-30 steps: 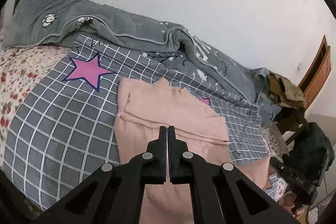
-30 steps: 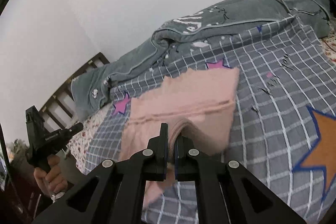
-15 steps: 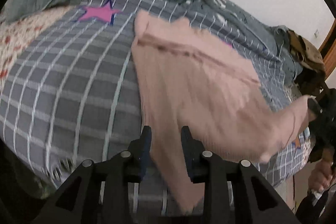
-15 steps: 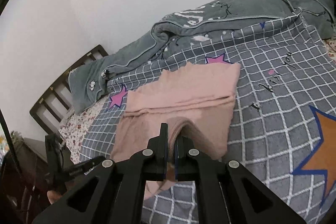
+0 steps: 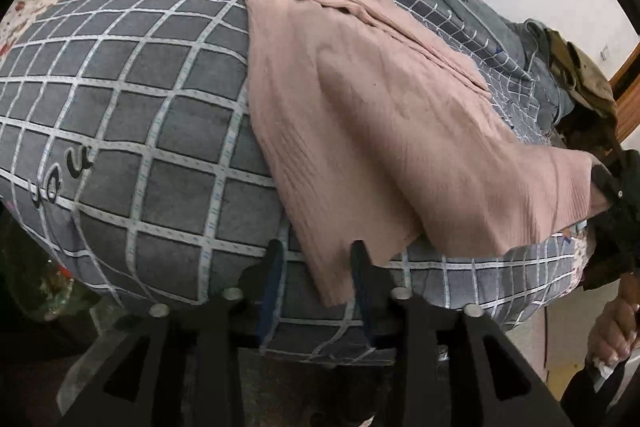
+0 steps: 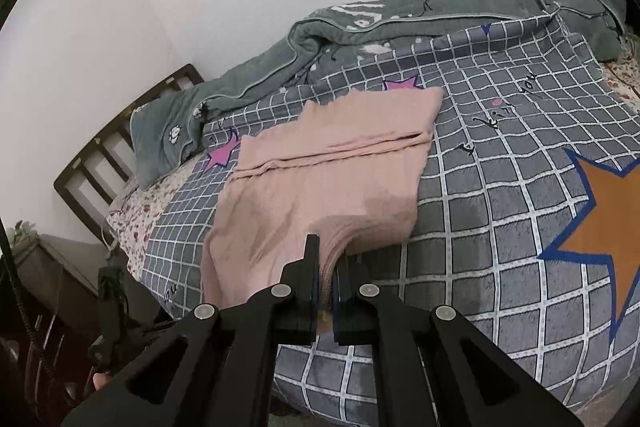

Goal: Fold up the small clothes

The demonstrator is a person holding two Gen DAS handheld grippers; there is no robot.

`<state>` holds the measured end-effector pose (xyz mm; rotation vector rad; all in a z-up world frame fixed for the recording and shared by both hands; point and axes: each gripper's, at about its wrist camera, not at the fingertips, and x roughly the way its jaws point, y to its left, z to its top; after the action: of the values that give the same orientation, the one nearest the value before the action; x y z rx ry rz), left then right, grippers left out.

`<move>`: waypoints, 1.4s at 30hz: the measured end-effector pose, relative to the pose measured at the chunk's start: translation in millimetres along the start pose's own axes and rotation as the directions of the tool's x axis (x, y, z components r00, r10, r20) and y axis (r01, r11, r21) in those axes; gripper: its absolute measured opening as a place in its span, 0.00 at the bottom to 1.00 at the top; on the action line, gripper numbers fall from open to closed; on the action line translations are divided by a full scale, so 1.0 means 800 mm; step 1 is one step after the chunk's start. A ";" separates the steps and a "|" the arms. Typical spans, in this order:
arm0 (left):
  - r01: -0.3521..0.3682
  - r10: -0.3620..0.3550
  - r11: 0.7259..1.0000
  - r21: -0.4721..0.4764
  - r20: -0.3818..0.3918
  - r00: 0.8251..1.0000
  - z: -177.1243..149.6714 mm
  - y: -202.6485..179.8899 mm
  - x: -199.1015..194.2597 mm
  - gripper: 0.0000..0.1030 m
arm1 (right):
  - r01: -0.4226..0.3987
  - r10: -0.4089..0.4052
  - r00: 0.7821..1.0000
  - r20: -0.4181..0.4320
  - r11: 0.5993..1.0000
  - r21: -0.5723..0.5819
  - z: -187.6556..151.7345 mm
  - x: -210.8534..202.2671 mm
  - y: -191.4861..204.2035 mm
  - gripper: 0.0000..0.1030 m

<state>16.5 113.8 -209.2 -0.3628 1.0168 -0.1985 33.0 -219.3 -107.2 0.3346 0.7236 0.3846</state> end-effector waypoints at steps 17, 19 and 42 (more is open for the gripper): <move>0.149 -0.148 0.989 -0.001 0.093 0.985 0.015 -0.006 -0.044 0.07 | -0.011 0.011 1.000 0.013 1.000 0.017 0.002 -0.006 -0.004 0.05; 0.184 -0.182 0.983 0.002 0.150 0.972 0.024 0.000 -0.074 0.07 | -0.009 0.009 1.000 0.021 1.000 0.012 0.005 -0.010 -0.002 0.05; 0.101 -0.097 0.995 0.005 0.341 0.935 0.250 -0.008 -0.095 0.07 | -0.064 0.058 0.990 0.131 0.997 0.048 0.153 0.037 0.008 0.05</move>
<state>149.2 173.5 -52.1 -0.4436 0.6571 -0.2117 136.8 -219.9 -35.5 0.4275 0.5978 0.3988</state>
